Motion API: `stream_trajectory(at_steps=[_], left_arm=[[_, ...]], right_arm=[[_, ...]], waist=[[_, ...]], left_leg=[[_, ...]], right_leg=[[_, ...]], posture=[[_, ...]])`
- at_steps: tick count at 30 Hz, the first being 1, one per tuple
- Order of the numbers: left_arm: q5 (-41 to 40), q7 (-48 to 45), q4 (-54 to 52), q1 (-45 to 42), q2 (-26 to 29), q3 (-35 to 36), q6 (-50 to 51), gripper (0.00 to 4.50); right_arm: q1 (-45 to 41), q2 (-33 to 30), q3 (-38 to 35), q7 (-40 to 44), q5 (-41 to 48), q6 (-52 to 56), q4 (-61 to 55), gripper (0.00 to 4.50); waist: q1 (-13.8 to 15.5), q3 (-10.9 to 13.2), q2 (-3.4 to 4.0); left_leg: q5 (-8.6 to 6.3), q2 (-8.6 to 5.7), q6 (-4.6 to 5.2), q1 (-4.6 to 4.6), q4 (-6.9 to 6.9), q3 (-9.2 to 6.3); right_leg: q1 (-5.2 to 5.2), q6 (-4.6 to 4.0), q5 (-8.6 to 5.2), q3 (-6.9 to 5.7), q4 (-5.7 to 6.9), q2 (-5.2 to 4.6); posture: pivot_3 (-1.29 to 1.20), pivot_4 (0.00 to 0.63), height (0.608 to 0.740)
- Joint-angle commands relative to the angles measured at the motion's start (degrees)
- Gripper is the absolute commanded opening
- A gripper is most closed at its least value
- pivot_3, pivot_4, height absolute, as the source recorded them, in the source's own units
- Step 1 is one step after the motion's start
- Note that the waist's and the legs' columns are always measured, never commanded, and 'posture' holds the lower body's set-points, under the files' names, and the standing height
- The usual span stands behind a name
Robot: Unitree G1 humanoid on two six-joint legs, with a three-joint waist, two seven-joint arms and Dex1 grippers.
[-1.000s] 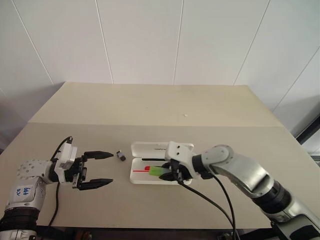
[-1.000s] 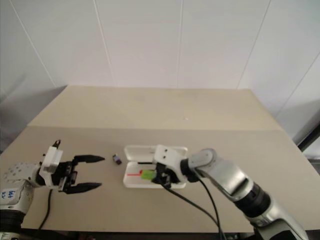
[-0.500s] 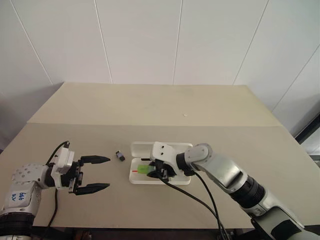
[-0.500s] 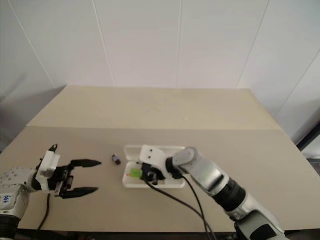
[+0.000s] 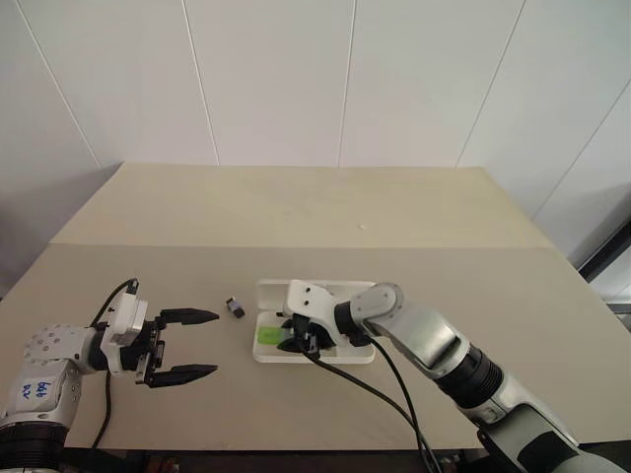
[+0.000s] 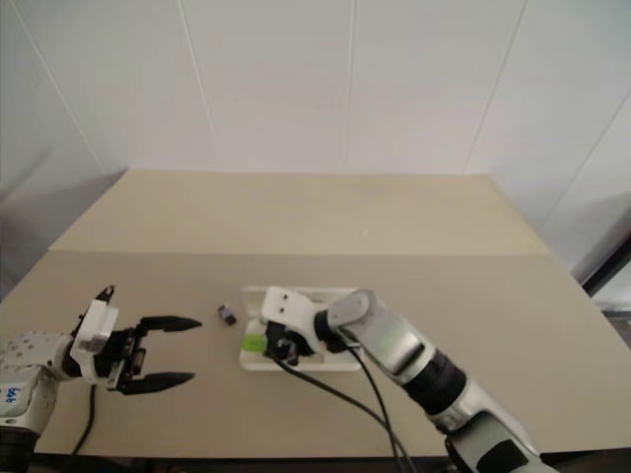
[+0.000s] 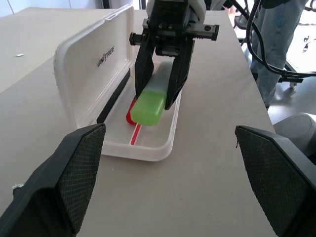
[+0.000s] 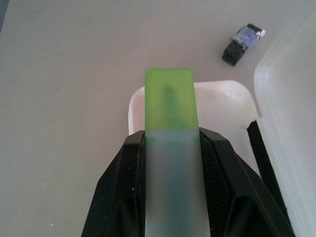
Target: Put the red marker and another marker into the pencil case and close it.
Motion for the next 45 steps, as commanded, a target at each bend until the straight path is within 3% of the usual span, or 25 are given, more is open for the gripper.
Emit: stream_trajectory(at_steps=[1,8,9,15,21,25,34,41,45], left_arm=[[-1.2,0.0,-2.0,0.6,0.6,2.0,-0.3,4.5],[-1.1,0.3,-2.0,0.4,0.6,2.0,-0.3,4.5],[-1.1,0.4,-2.1,0.4,0.6,2.0,-0.3,4.5],[-1.1,0.7,-2.2,0.2,0.5,2.0,-0.3,4.5],[-1.4,1.3,-3.3,0.8,0.4,2.1,0.0,4.5],[-1.7,3.1,-5.8,3.2,0.3,3.4,0.3,4.5],[3.5,13.4,-6.9,5.7,1.3,6.4,-0.9,4.5],[8.8,26.0,-6.1,4.3,-2.1,4.7,0.0,4.5],[12.6,38.2,-8.8,3.2,-5.0,3.5,6.8,4.5]], right_arm=[[0.1,0.7,0.0,0.6,-0.9,-1.6,0.0,1.87],[0.0,1.7,-0.1,0.6,-1.7,-2.3,1.7,1.87],[0.0,2.0,-0.1,0.5,-1.8,-2.4,2.0,2.59],[0.3,2.5,-0.4,0.9,-2.3,-2.5,2.1,4.47],[1.1,1.2,-2.2,1.3,-0.7,0.6,-2.1,4.47],[4.4,-2.8,-5.2,2.7,3.1,6.2,-11.2,4.47],[12.8,-11.2,-22.0,4.2,19.7,19.7,-27.8,4.47],[22.6,-18.3,-34.6,6.5,26.0,13.6,-31.6,4.47],[27.3,-22.5,-38.0,8.4,25.5,6.5,-29.5,4.47]], waist=[[-0.2,0.0,0.0],[-0.5,0.0,0.0],[-0.5,0.0,0.0],[-0.5,0.0,0.0],[-0.5,0.0,0.0],[-0.4,0.0,0.0],[-0.2,0.0,0.0],[0.3,0.0,0.0],[0.8,0.0,-0.02]], left_leg=[[0.0,0.0,0.0,0.0,0.0,0.0],[0.0,0.0,0.0,0.0,0.0,-0.01],[0.0,0.0,0.0,0.0,0.0,-0.01],[0.0,0.0,0.0,0.01,0.0,-0.01],[0.0,0.0,0.0,0.0,0.0,-0.02],[0.0,0.0,-0.01,-0.03,0.0,-0.02],[-0.02,0.02,-0.04,0.03,0.0,-0.05],[-0.03,0.0,-0.04,0.05,0.0,-0.02],[-0.04,-0.01,-0.02,0.04,0.0,0.0]], right_leg=[[0.0,0.0,0.0,0.0,0.0,0.0],[-0.02,0.0,0.0,0.0,0.04,0.01],[-0.02,0.0,0.0,0.0,0.04,0.01],[-0.04,-0.02,-0.01,0.0,0.11,0.0],[-0.07,-0.04,-0.02,0.0,0.15,0.0],[-0.08,-0.05,-0.03,0.0,0.13,-0.02],[-0.02,-0.09,-0.06,0.0,0.15,0.0],[0.09,-0.06,-0.06,0.0,-0.02,-0.01],[0.14,0.02,-0.01,0.0,-0.15,-0.01]], posture=[[0.0,0.15,0.74],[0.0,0.15,0.74],[0.0,0.15,0.74],[0.0,0.15,0.74],[0.0,0.15,0.74],[0.0,0.15,0.74],[0.0,0.15,0.74],[0.0,0.15,0.74],[0.0,0.15,0.74]])
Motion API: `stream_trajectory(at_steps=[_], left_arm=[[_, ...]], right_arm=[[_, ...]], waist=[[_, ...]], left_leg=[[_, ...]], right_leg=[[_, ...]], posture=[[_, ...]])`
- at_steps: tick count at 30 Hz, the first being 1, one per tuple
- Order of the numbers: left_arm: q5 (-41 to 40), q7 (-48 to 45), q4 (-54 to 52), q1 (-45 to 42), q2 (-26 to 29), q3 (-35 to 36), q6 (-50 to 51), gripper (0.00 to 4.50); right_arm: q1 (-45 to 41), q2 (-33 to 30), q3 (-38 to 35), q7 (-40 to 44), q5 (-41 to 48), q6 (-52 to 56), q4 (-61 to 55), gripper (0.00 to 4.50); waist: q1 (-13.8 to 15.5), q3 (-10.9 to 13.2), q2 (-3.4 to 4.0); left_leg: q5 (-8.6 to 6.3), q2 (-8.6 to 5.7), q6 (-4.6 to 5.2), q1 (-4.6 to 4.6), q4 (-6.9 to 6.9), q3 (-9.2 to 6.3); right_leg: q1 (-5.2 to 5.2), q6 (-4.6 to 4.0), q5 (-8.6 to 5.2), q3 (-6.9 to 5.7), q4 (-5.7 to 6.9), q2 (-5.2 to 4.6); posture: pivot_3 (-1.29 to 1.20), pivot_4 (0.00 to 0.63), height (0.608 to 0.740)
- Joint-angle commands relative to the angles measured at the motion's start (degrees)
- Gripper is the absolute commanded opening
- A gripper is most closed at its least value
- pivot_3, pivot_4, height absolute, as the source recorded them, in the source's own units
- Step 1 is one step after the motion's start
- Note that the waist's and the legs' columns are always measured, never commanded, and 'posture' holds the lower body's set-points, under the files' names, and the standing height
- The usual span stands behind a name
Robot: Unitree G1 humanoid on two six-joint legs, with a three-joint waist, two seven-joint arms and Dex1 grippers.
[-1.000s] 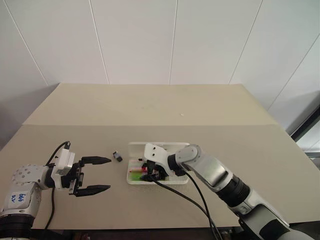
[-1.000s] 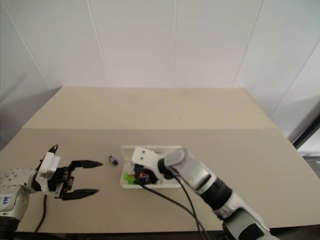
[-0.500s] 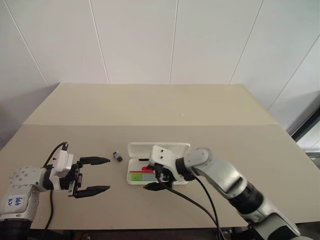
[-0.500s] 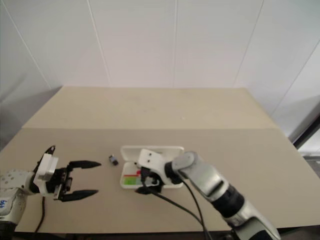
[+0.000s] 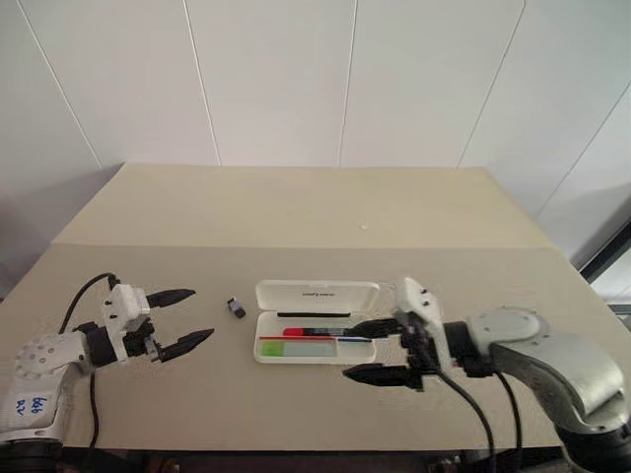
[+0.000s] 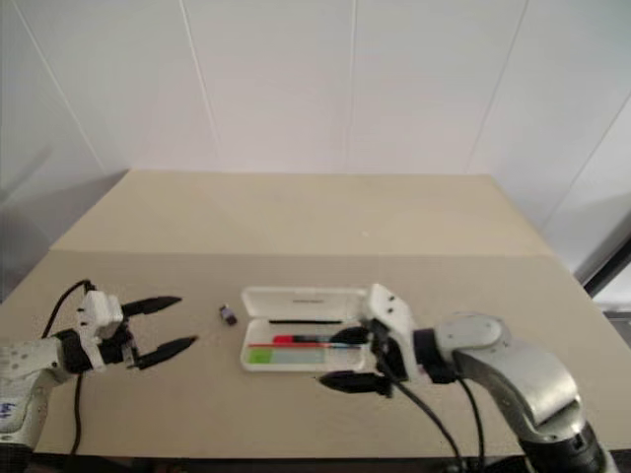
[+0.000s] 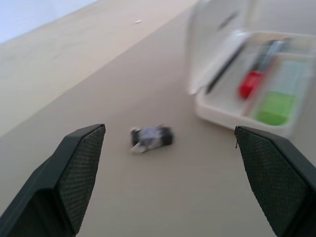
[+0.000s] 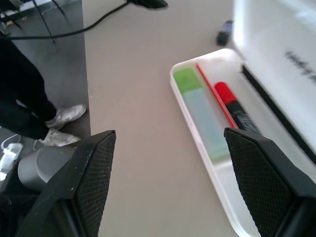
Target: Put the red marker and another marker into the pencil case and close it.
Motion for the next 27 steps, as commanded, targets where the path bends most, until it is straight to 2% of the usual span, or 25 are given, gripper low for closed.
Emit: stream_trajectory(at_steps=[1,7,11,16,20,27], left_arm=[[2.5,9.0,-4.4,-0.8,-1.4,-0.4,5.1,4.5],[1.5,17.0,-13.7,1.0,-5.8,-1.5,13.6,4.5],[2.3,17.7,-15.0,1.1,-6.8,-2.8,14.1,4.5],[2.9,15.5,-15.7,2.9,-5.5,-4.3,13.7,4.5],[3.9,12.8,-12.3,2.5,-4.4,-5.0,10.0,4.5],[5.3,7.3,0.8,-5.2,-4.3,-8.0,4.1,4.5]], right_arm=[[1.7,-2.1,-2.6,1.3,0.3,-5.8,-0.1,4.47],[3.4,-3.5,-2.7,-0.1,-0.3,-9.7,2.4,4.47],[4.6,-4.3,-2.3,-0.3,-0.5,-11.4,3.5,4.47],[4.3,-4.4,-1.6,-1.0,-0.6,-12.4,4.5,4.47],[3.9,-4.4,-1.0,-1.2,-0.9,-13.1,5.3,4.47],[2.0,-3.8,0.7,-1.3,-1.5,-14.5,7.1,4.47]], waist=[[0.1,0.0,-0.01],[0.3,0.0,-0.02],[0.4,0.0,-0.02],[0.3,0.0,-0.02],[0.4,0.0,-0.02],[0.4,0.0,-0.02]], left_leg=[[0.0,0.0,0.0,0.01,0.0,0.0],[0.0,0.0,0.0,0.01,0.05,0.0],[0.0,0.0,0.0,0.02,0.04,0.0],[0.0,-0.01,-0.01,0.04,0.05,0.02],[0.0,-0.01,-0.01,0.04,0.05,0.01],[0.01,-0.03,-0.01,0.05,0.07,0.02]], right_leg=[[0.0,0.0,0.0,0.0,0.01,0.01],[0.04,0.05,0.03,0.01,0.02,0.0],[0.04,0.04,0.03,0.01,0.0,0.01],[0.07,0.03,0.02,0.02,0.0,0.02],[0.06,0.02,0.02,0.02,-0.02,0.01],[0.11,0.02,0.03,0.01,-0.06,0.01]], posture=[[0.0,0.15,0.74],[0.0,0.15,0.74],[0.0,0.15,0.74],[0.0,0.15,0.74],[0.0,0.15,0.74],[0.0,0.15,0.74]])
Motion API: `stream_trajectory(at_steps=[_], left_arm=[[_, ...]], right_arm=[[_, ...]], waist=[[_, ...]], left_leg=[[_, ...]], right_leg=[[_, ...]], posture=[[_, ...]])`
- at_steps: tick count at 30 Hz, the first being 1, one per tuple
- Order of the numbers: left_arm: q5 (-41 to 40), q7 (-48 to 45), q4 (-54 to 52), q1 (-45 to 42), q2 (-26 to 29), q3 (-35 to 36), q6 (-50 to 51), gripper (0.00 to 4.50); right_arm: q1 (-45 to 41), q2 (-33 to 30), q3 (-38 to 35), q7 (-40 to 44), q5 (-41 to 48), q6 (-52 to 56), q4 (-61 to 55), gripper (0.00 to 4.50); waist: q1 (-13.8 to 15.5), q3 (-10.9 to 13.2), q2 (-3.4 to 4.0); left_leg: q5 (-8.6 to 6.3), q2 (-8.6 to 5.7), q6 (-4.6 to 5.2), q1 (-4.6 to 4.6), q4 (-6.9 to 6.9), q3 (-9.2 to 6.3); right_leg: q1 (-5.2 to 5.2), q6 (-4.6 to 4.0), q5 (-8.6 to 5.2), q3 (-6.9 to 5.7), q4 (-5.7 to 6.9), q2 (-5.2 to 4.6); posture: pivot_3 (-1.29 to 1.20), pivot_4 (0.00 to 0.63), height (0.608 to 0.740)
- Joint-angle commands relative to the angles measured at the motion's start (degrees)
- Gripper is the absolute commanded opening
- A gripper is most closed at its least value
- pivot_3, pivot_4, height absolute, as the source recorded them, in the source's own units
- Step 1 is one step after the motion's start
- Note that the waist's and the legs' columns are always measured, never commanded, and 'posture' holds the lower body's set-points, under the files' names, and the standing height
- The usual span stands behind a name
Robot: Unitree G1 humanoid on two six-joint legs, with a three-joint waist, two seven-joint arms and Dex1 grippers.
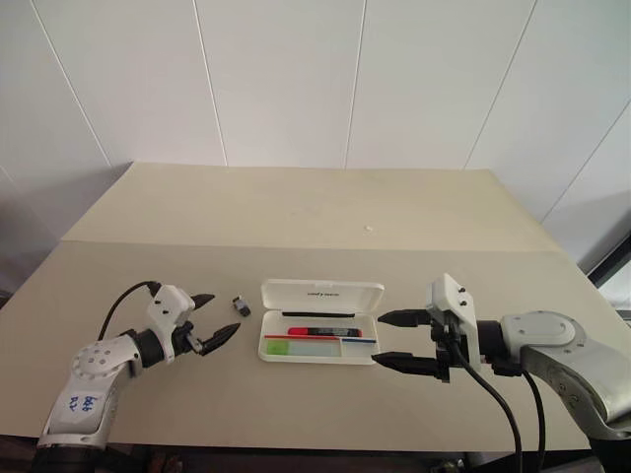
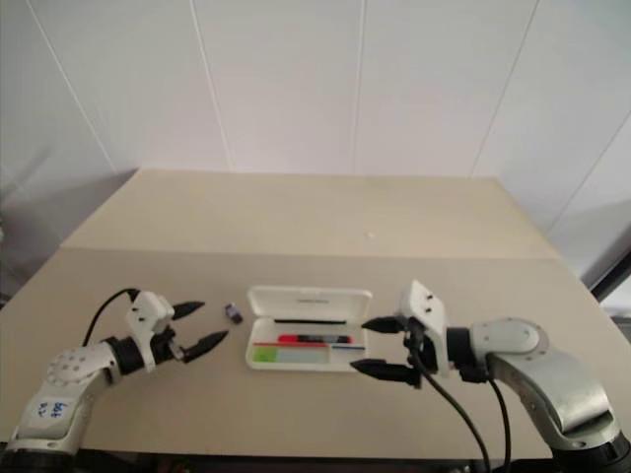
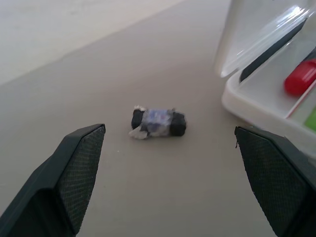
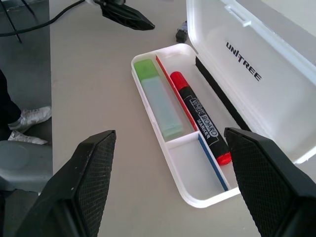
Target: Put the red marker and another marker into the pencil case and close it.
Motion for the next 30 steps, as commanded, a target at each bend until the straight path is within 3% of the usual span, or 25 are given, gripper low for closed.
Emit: stream_trajectory(at_steps=[1,30], left_arm=[[0.8,-2.5,4.7,-3.9,0.5,-0.9,-3.4,4.5],[7.4,-11.0,40.2,-26.7,-2.9,-7.4,-12.6,4.5]], right_arm=[[-1.5,-0.2,0.3,-0.2,-0.2,-1.7,0.1,4.47],[1.1,0.1,-0.9,-6.0,0.5,-2.2,-2.1,4.47]], waist=[[0.0,0.0,0.0],[0.0,0.0,0.0]], left_leg=[[0.0,0.0,0.0,-0.01,0.0,0.0],[0.01,-0.02,0.01,-0.03,0.12,-0.02]], right_leg=[[-0.01,0.01,0.0,0.0,0.0,0.0],[-0.02,0.07,0.04,-0.01,0.16,0.02]], posture=[[0.0,0.15,0.74],[0.0,0.15,0.74]])
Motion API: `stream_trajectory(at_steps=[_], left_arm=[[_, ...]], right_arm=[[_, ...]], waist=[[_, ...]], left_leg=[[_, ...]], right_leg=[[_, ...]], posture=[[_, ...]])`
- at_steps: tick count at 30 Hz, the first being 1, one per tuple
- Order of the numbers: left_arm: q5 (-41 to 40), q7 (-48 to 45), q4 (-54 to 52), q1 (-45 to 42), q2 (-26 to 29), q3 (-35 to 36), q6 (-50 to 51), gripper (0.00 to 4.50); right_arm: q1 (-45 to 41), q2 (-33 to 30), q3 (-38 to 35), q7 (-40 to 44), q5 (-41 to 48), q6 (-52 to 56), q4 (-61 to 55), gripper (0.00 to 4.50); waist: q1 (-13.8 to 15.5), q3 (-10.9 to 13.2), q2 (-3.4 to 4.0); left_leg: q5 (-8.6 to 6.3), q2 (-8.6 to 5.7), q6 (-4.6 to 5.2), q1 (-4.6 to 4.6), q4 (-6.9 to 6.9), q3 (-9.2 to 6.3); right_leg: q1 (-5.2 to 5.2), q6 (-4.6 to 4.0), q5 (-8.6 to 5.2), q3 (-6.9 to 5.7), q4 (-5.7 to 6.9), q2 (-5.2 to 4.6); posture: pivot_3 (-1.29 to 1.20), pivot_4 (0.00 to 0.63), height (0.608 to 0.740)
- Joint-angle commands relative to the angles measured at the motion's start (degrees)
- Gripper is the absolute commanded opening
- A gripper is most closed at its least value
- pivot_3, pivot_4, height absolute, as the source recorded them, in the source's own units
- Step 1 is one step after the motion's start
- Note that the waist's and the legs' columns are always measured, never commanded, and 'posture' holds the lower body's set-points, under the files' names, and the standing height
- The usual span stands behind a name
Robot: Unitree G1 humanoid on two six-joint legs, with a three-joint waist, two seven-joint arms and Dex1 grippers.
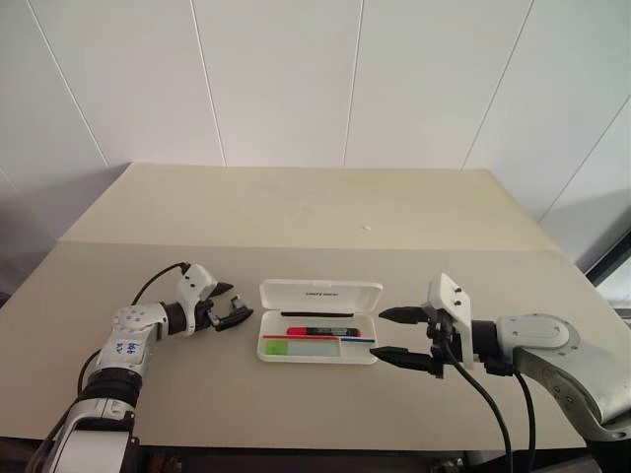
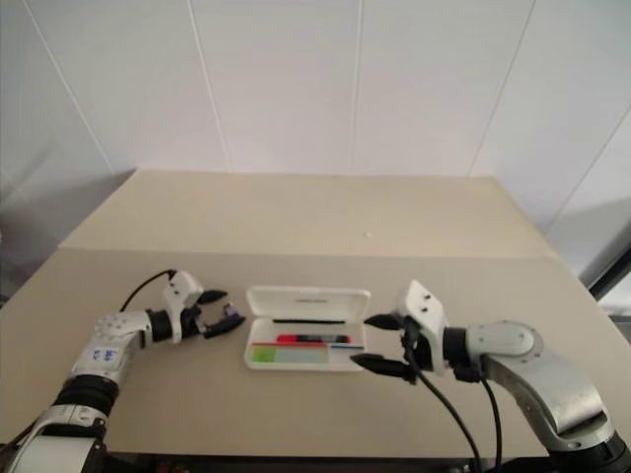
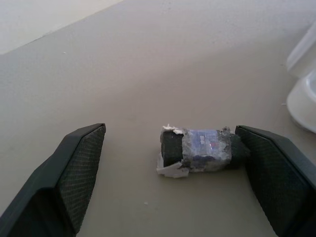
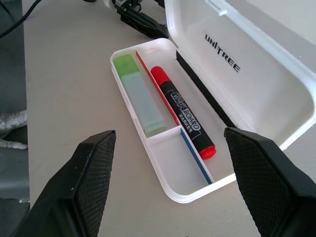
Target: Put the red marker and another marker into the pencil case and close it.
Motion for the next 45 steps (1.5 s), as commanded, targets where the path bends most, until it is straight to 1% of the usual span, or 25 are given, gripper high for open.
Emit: stream_trajectory(at_steps=[1,4,9,10,11,19,24,27,35,38,41,45], left_arm=[[0.4,-3.0,3.1,-2.8,-0.4,-0.5,-1.8,4.3],[1.0,-4.8,5.0,-3.9,-0.4,-1.0,-2.5,3.52],[1.0,-5.9,6.0,-4.9,0.0,-0.6,-2.8,1.92],[1.0,-6.1,6.1,-5.0,0.2,-0.5,-3.0,1.73],[0.9,-6.3,6.1,-5.1,0.3,-0.4,-3.1,1.66],[0.6,-7.0,5.0,-5.7,1.5,0.5,-5.5,1.66],[-3.2,-12.5,1.1,-6.4,2.5,2.5,-6.5,1.66],[-5.3,-17.6,-0.2,-7.6,3.3,3.3,-6.6,1.66],[-8.5,-28.5,1.4,-15.1,5.5,4.8,-8.3,1.66],[-8.8,-29.5,0.6,-17.2,4.9,4.9,-8.4,1.66],[-9.5,-28.1,-3.1,-17.3,3.9,5.1,-7.0,1.66],[-13.6,-26.3,-15.6,-13.6,2.0,5.2,0.1,1.66]], right_arm=[[-0.2,0.1,-1.4,-0.8,0.5,-1.1,-2.0,4.49],[-0.1,0.0,-1.5,-1.1,0.5,-1.2,-2.1,4.5],[0.1,-0.2,-1.8,-1.7,0.5,-1.3,-2.3,4.5],[0.1,-0.2,-1.9,-1.8,0.5,-1.3,-2.3,4.5],[0.2,-0.3,-1.9,-1.8,0.5,-1.3,-2.3,4.5],[-0.2,-0.5,-2.1,-1.6,0.3,-1.9,-1.5,4.5],[-0.6,-0.7,-2.0,-1.4,0.1,-2.4,-0.8,4.5],[-0.9,-0.8,-1.9,-1.2,0.0,-2.6,-0.5,4.5],[-0.6,-1.0,-2.3,-1.2,-0.1,-3.0,-0.4,4.5],[0.0,-1.1,-2.6,-1.5,0.1,-3.2,-0.9,4.5],[0.7,-1.2,-3.1,-1.8,0.3,-3.1,-1.5,4.5],[2.0,-1.5,-4.1,-2.1,0.6,-2.8,-2.6,4.5]], waist=[[0.0,0.0,0.0],[0.0,0.0,0.0],[0.0,0.0,0.0],[0.0,0.0,0.0],[0.0,0.0,0.0],[0.0,0.0,0.0],[-0.1,0.0,0.0],[-0.1,0.0,0.0],[-0.1,0.0,-0.01],[-0.1,0.0,-0.01],[-0.1,0.0,-0.01],[-0.1,0.0,-0.03]], left_leg=[[0.0,-0.01,0.0,0.0,0.01,0.0],[0.0,-0.01,0.0,-0.01,0.04,0.0],[0.0,-0.01,0.0,0.0,0.07,-0.01],[0.0,-0.01,0.0,-0.01,0.1,-0.01],[0.0,-0.01,0.0,-0.01,0.14,-0.01],[0.0,-0.01,0.0,-0.01,0.29,-0.03],[0.0,-0.01,0.0,-0.02,0.3,-0.03],[0.0,-0.01,0.0,-0.03,0.3,-0.03],[0.0,-0.01,0.0,-0.04,0.32,-0.02],[0.0,-0.01,0.0,-0.04,0.31,-0.03],[0.0,-0.01,0.0,-0.04,0.32,-0.03],[0.0,-0.01,0.0,-0.09,0.35,-0.05]], right_leg=[[0.0,0.0,0.0,0.0,0.02,0.0],[0.0,0.0,0.0,0.0,0.04,0.0],[-0.01,0.0,0.0,0.0,0.12,0.0],[-0.01,0.0,0.0,0.0,0.14,0.0],[0.0,0.0,0.0,0.0,0.15,0.0],[0.0,0.0,0.0,0.0,0.29,0.01],[-0.01,0.0,0.0,0.0,0.3,0.01],[0.0,0.0,0.0,0.0,0.3,0.01],[0.0,0.0,-0.01,0.0,0.29,0.03],[0.0,0.01,-0.01,0.0,0.29,0.03],[0.0,0.01,-0.01,0.0,0.3,0.03],[-0.01,0.02,-0.01,0.0,0.31,0.02]], posture=[[0.0,0.15,0.74],[0.0,0.15,0.74],[0.0,0.15,0.74],[0.0,0.15,0.74],[0.0,0.15,0.74],[0.0,0.15,0.74],[0.0,0.15,0.74],[0.0,0.15,0.74],[0.0,0.15,0.74],[0.0,0.15,0.74],[0.0,0.15,0.74],[0.0,0.15,0.74]])
